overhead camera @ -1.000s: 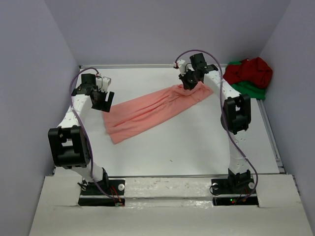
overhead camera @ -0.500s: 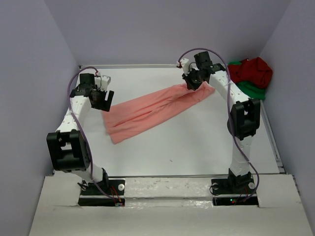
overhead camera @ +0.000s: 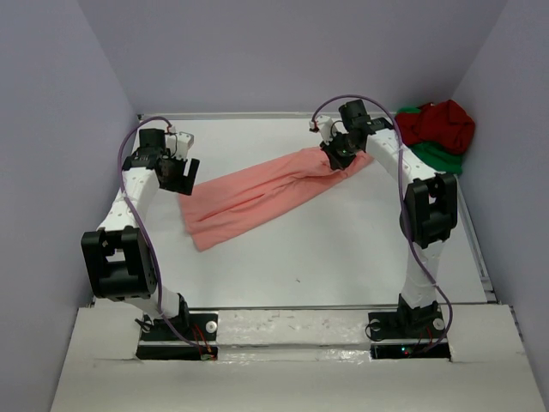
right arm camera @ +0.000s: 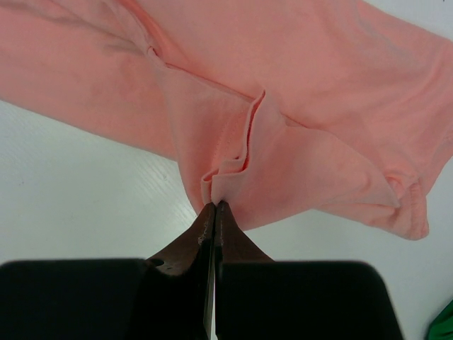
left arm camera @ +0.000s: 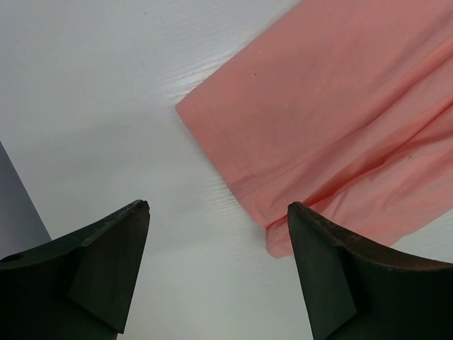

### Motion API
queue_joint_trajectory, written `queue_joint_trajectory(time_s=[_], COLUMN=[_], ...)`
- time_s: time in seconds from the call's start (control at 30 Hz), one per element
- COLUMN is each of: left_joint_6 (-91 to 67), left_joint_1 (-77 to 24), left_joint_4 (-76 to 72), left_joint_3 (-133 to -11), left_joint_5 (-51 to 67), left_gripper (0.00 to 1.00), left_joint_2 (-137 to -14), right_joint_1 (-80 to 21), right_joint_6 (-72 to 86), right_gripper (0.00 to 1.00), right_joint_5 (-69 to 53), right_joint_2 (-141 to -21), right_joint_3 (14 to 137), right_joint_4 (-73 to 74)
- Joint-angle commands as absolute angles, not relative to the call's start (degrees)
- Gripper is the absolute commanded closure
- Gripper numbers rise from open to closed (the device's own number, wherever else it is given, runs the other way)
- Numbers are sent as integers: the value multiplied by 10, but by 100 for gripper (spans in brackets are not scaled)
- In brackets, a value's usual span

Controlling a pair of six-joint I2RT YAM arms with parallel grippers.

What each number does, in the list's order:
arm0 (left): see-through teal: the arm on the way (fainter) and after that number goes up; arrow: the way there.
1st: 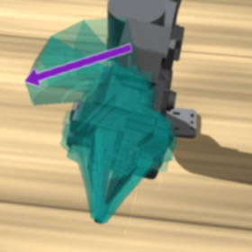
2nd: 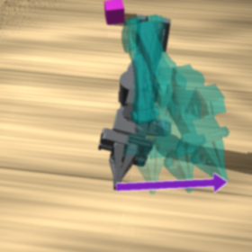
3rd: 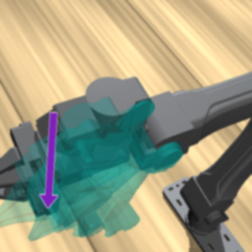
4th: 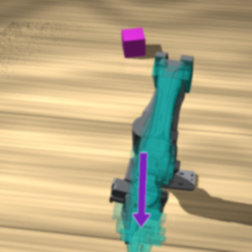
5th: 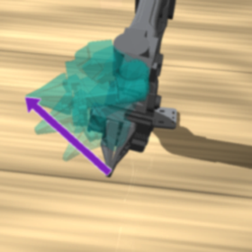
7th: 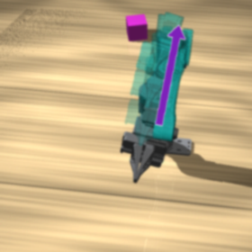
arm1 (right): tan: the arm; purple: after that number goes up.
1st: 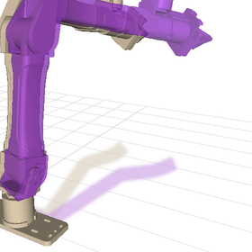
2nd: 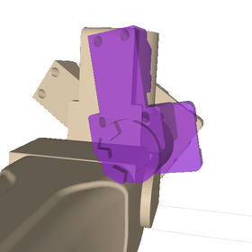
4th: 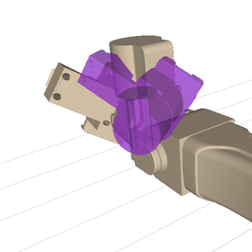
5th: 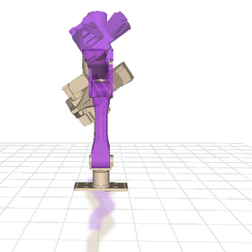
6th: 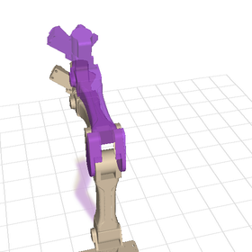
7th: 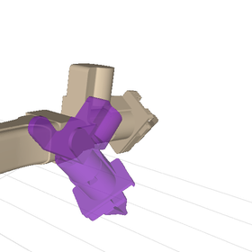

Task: Fold and stack the t-shirts
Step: Fold the other side of the tshirt into a rectangle

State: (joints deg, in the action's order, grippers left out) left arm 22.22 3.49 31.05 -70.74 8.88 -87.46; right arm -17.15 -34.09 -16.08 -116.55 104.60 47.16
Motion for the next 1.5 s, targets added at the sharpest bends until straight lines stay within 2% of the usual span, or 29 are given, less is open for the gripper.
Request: queue_joint_trajectory(time_s=[0.0,0.17,0.57,1.37,1.4,1.47], left_joint_6=[228,229,233,234,235,235], left_joint_1=[34,34,34,34,34,34], left_joint_4=[316,314,307,308,308,308], left_joint_3=[-695,-692,-677,-676,-676,-676], left_joint_5=[98,95,89,101,101,105], left_gripper=[11,11,11,11,11,11], left_joint_2=[-840,-836,-825,-828,-829,-827], right_joint_1=[-166,-166,-166,-177,-177,-177], right_joint_6=[-347,-345,-326,-321,-322,-323], right_gripper=[100,100,100,100,100,91], right_joint_5=[-159,-154,-142,-108,-104,-99], right_joint_2=[-1150,-1175,-1273,-1405,-1406,-1401], right_joint_3=[1049,1077,1233,1326,1327,1324], right_joint_4=[477,477,475,472,475,477])
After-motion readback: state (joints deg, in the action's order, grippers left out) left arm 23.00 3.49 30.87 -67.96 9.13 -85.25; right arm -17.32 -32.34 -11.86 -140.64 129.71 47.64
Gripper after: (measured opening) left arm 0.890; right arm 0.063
